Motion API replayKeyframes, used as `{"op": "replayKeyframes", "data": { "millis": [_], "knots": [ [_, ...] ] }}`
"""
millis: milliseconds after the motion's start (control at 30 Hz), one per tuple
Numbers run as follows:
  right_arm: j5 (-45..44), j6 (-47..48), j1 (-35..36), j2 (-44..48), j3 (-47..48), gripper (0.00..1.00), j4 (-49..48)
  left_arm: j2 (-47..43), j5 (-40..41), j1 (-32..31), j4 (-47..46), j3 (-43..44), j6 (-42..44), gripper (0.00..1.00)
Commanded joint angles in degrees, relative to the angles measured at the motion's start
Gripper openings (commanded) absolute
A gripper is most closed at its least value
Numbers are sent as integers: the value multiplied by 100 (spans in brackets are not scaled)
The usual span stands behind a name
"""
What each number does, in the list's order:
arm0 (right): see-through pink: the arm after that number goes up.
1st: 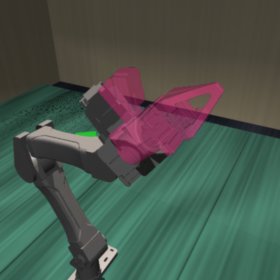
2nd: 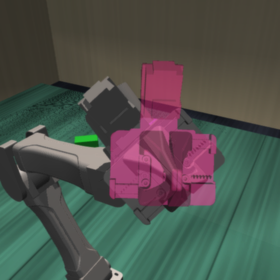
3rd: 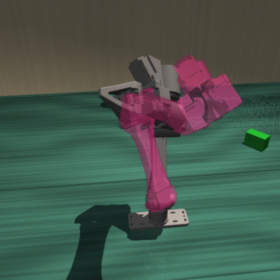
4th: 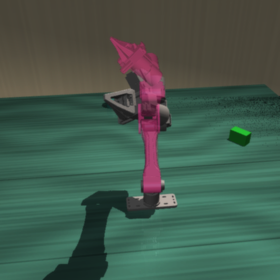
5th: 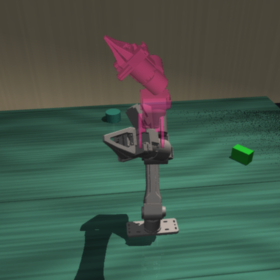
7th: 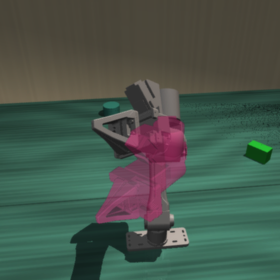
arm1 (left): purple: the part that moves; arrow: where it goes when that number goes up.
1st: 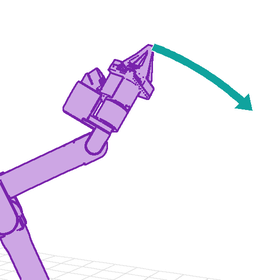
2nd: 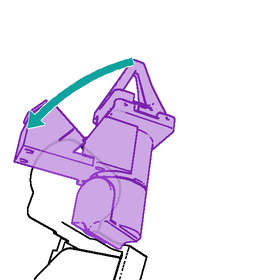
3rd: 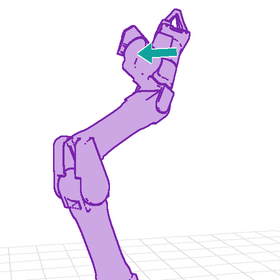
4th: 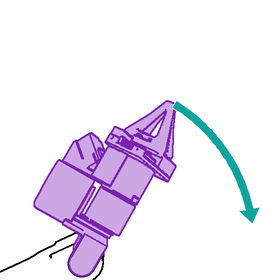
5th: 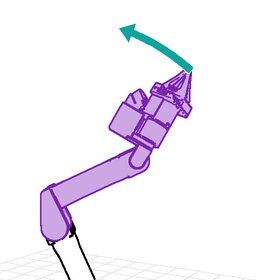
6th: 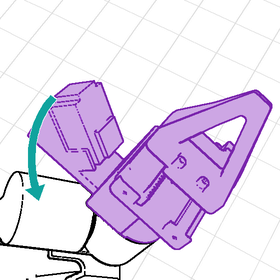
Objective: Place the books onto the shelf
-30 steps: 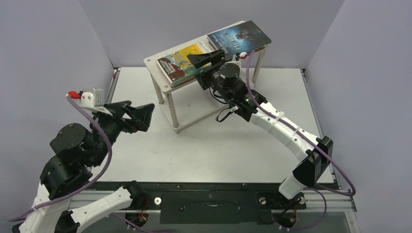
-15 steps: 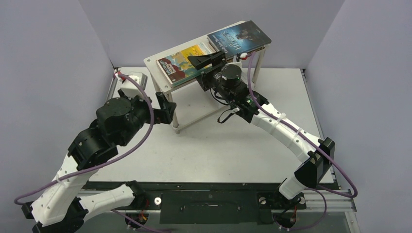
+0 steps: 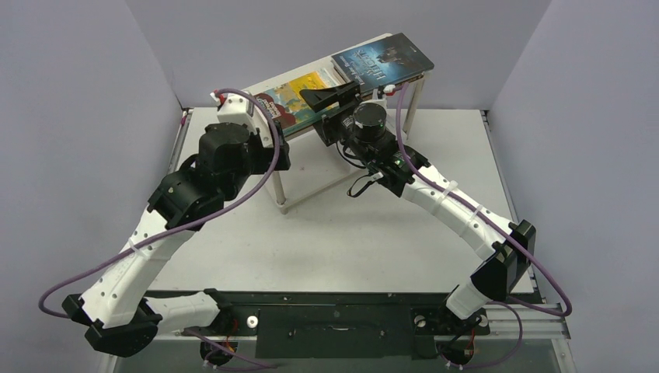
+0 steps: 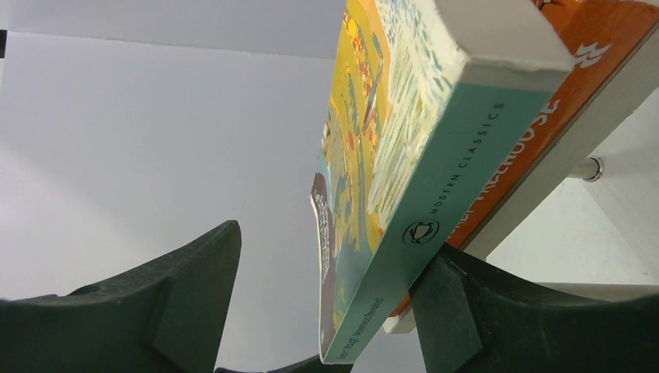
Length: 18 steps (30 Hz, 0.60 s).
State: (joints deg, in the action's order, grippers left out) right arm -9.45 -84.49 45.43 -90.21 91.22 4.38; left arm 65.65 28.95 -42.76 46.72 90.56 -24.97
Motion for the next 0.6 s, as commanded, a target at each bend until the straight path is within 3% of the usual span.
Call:
{"op": "replayKeyframes", "data": {
  "millis": [0,167,567],
  "knots": [
    [180,31,27,92,98,71,-282,162,84,370,-287,360,-74,100],
    [223,5,26,63,97,71,-327,236,-194,646,-518,315,-101,95],
    [312,-4,26,90,32,70,-326,450,-553,1092,-848,281,-21,95]
  ]
}}
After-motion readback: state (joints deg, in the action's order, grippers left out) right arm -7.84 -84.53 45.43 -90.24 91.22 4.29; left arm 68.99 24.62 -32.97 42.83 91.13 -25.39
